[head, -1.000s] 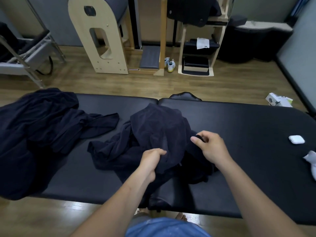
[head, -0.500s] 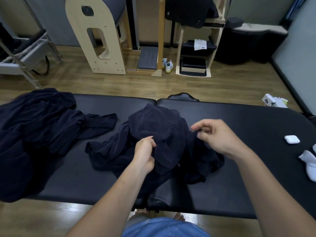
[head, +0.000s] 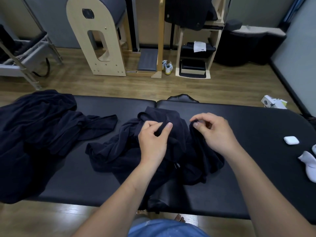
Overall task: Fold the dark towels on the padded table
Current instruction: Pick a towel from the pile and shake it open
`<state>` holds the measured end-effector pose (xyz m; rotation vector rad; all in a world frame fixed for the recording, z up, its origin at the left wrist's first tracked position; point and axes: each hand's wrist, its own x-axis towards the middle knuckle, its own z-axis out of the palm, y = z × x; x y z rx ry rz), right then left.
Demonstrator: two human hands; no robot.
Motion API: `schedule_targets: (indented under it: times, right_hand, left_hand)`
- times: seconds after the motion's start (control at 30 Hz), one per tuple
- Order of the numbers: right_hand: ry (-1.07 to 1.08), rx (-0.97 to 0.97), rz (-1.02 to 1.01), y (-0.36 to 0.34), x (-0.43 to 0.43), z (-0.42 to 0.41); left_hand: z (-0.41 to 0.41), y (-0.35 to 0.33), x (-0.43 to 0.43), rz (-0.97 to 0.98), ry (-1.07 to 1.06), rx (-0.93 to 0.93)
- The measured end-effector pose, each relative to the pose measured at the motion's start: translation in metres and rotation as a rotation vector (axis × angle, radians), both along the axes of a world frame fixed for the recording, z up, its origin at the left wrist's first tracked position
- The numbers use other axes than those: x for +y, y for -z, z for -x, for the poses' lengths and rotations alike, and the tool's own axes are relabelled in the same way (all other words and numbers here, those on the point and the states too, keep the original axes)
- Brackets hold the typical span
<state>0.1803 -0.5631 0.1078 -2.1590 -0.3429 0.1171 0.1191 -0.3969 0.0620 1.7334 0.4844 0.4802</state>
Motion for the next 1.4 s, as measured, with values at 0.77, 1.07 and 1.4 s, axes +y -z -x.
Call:
schedule_targets:
  times: [0.77, 1.07, 1.4]
  right_hand:
    - [0.186, 0.081, -0.352, 0.015, 0.028, 0.022]
    - [0.018, 0.078, -0.24, 0.008, 0.008, 0.016]
    - [0.178, -0.047, -0.37, -0.002, -0.008, 0.004]
  left_hand:
    - [-0.002, -0.011, -0.022, -0.071, 0.221, -0.056]
    - [-0.012, -0.015, -0.011, 0.018, 0.454, -0.082]
    - [-0.049, -0.045, -0.022, -0.138, 0.516, -0.076]
